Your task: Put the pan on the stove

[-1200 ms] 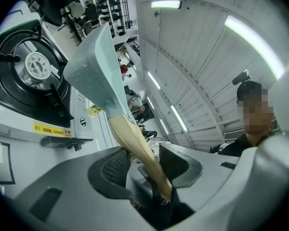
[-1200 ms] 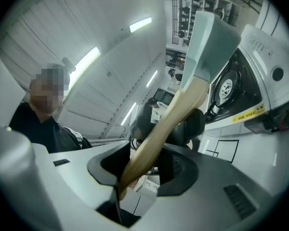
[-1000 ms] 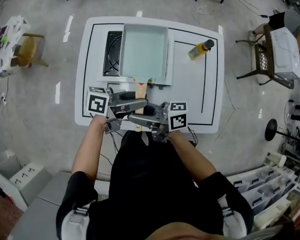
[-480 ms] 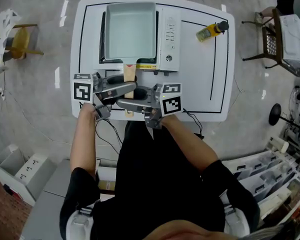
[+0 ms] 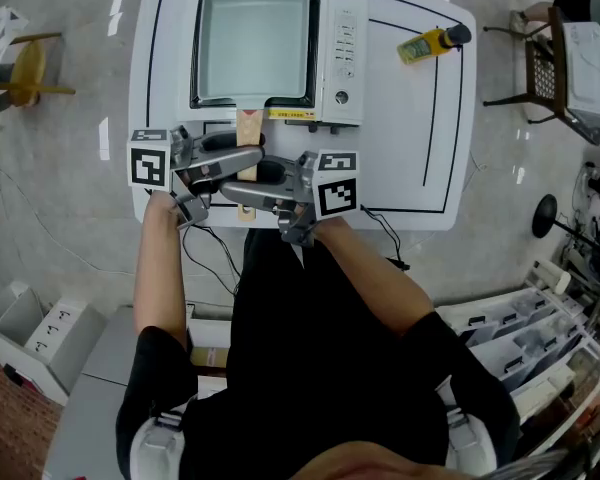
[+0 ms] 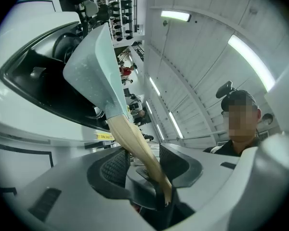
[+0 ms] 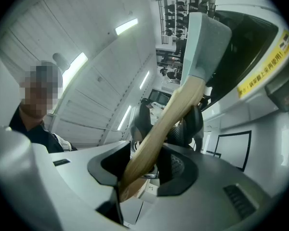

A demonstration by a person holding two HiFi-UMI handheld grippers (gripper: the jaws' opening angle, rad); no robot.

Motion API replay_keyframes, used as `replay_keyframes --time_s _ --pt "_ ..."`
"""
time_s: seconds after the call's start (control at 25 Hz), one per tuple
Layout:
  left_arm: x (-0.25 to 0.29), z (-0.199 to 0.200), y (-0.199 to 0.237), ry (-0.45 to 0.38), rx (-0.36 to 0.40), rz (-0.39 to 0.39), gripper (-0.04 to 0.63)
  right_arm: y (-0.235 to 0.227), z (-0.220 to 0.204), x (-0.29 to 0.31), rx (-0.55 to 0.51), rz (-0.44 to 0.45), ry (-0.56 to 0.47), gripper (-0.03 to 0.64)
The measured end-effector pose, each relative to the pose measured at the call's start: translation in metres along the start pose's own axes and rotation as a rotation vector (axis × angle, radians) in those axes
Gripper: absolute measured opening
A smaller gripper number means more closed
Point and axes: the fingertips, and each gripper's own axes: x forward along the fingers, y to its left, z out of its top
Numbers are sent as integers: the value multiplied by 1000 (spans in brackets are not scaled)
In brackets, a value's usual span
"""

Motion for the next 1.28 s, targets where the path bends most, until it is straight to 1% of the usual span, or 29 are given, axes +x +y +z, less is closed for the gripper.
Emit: replay_keyframes --time_s 0.24,0.4,0.48,0.52,0.68,0.76,0.84,0.96,1.04,1.08,1.16,1.2,1.24,1.28 --pt "-1 2 0 -43 -35 -56 201 0 3 -2 58 45 -34 167" --pt "-1 3 -2 -45 -45 -82 211 1 5 -1 106 76 -56 167" --pt "-2 3 -1 -41 -42 -88 219 -2 6 0 143 88 -67 206" --pt "-3 3 0 -40 -44 -88 229 -4 7 0 165 91 -76 210" --pt "-8 4 2 -45 -51 -85 239 -8 14 -9 233 90 -137 216" --pt "-16 4 5 -51 -61 -79 250 -10 16 -19 235 83 -152 220" --pt "-29 3 14 -61 -74 -52 253 -13 17 -32 222 60 -163 221" --pt "-51 6 22 -109 -77 4 249 -20 21 -65 222 -12 -230 221" --pt "-66 11 24 -136 -52 54 245 -24 26 -91 184 -82 -274 219" --pt "-74 13 25 -148 -24 97 232 -23 29 -104 142 -122 -288 219" --pt "-85 17 21 -182 70 184 163 -12 36 -130 27 -204 -318 164" --pt "-88 23 13 -205 128 211 119 -1 41 -143 -36 -241 -348 134" --pt "-90 30 1 -232 189 222 77 13 47 -154 -105 -275 -383 115" --pt "-92 38 -14 -264 253 216 48 29 52 -164 -188 -309 -414 87"
